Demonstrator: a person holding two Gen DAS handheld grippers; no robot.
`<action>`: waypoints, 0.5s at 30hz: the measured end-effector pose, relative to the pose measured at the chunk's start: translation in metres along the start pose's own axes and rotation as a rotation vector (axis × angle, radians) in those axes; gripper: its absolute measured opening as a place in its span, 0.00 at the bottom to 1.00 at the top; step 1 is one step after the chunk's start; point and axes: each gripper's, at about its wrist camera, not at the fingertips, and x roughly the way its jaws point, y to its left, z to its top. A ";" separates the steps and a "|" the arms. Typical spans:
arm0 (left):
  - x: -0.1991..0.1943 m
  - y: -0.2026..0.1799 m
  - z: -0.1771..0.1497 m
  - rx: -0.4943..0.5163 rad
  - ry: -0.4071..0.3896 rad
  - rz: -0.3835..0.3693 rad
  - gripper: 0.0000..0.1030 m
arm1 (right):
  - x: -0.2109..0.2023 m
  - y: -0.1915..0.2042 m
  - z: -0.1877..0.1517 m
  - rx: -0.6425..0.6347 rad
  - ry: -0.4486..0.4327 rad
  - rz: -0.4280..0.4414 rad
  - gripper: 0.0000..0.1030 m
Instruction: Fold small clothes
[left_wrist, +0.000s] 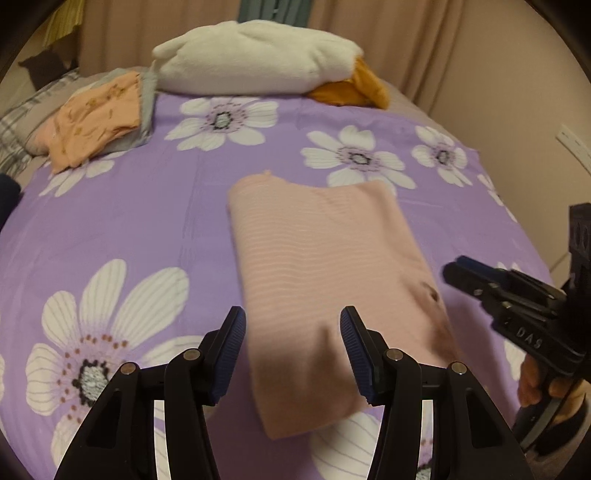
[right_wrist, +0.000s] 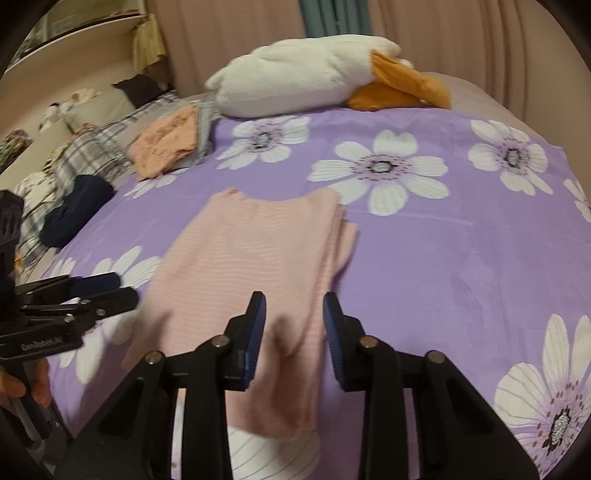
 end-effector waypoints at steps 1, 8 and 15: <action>0.001 -0.003 -0.001 0.009 0.003 -0.004 0.52 | 0.000 0.004 -0.002 -0.005 0.004 0.011 0.28; 0.016 -0.018 -0.019 0.046 0.045 -0.015 0.47 | 0.015 0.019 -0.020 -0.027 0.075 0.040 0.24; 0.032 -0.016 -0.037 0.072 0.101 0.030 0.47 | 0.029 0.013 -0.038 -0.001 0.155 0.016 0.21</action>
